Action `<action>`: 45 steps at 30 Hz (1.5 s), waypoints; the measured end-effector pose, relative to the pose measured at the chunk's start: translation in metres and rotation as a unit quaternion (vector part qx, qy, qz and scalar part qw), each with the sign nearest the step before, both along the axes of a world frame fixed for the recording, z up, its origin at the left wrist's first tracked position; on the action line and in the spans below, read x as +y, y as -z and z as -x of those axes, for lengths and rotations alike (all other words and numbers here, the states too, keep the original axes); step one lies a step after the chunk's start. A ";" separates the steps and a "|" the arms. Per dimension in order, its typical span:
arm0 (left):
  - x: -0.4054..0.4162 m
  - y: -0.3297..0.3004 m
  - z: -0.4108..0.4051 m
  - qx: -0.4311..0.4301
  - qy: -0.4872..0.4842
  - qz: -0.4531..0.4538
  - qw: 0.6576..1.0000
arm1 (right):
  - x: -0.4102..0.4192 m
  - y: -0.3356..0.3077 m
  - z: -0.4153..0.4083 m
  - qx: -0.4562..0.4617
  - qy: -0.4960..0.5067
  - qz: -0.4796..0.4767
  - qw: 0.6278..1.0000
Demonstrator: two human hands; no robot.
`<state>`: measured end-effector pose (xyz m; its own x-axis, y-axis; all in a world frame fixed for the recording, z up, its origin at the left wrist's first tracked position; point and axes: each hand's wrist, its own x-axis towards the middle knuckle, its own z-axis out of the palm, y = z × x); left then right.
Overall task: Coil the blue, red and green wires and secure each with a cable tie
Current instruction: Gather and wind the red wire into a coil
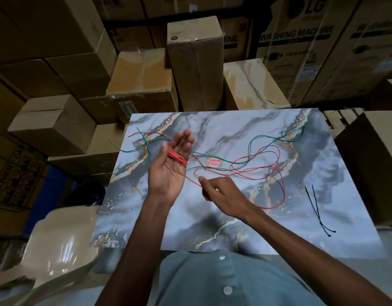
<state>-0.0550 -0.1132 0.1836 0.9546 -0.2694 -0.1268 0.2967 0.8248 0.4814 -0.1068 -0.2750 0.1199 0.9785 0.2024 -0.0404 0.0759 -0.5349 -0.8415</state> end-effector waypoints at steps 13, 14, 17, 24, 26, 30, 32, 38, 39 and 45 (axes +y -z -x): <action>-0.006 0.052 0.004 -0.114 0.012 -0.338 0.934 | -0.030 -0.048 -0.004 -0.007 0.013 -0.130 0.991; -0.009 0.053 0.008 -0.124 0.041 -0.386 0.913 | -0.031 -0.052 -0.003 -0.007 0.000 -0.134 0.991; -0.019 0.056 0.024 -0.133 0.124 -0.460 0.869 | -0.038 -0.062 -0.007 0.001 -0.056 -0.149 0.987; -0.028 0.049 0.044 -0.104 0.260 -0.331 0.901 | -0.056 -0.051 -0.032 0.006 -0.017 -0.190 0.982; -0.030 0.041 0.042 -0.110 0.279 -0.282 0.911 | -0.056 -0.046 -0.034 0.007 -0.005 -0.218 0.976; -0.033 0.031 0.042 -0.071 0.266 -0.164 0.947 | -0.051 -0.031 -0.038 0.042 0.029 -0.233 0.971; -0.031 0.030 0.041 -0.050 0.244 -0.088 0.965 | -0.043 -0.023 -0.034 0.082 0.010 -0.219 0.972; -0.017 0.016 0.026 -0.059 0.141 0.096 0.984 | -0.038 -0.006 -0.009 0.149 -0.005 -0.206 0.967; -0.014 0.017 0.024 -0.059 0.118 0.099 0.986 | -0.038 -0.008 -0.005 0.152 -0.018 -0.197 0.969; -0.006 0.038 0.018 -0.014 0.034 0.000 0.999 | -0.045 -0.024 0.002 0.124 -0.083 -0.132 0.980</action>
<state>-0.0734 -0.1193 0.1458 0.9375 -0.3329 -0.1014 0.3382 0.8029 0.4908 -0.1087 -0.3198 0.1437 0.8978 0.3931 -0.1985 -0.0820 -0.2937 -0.9524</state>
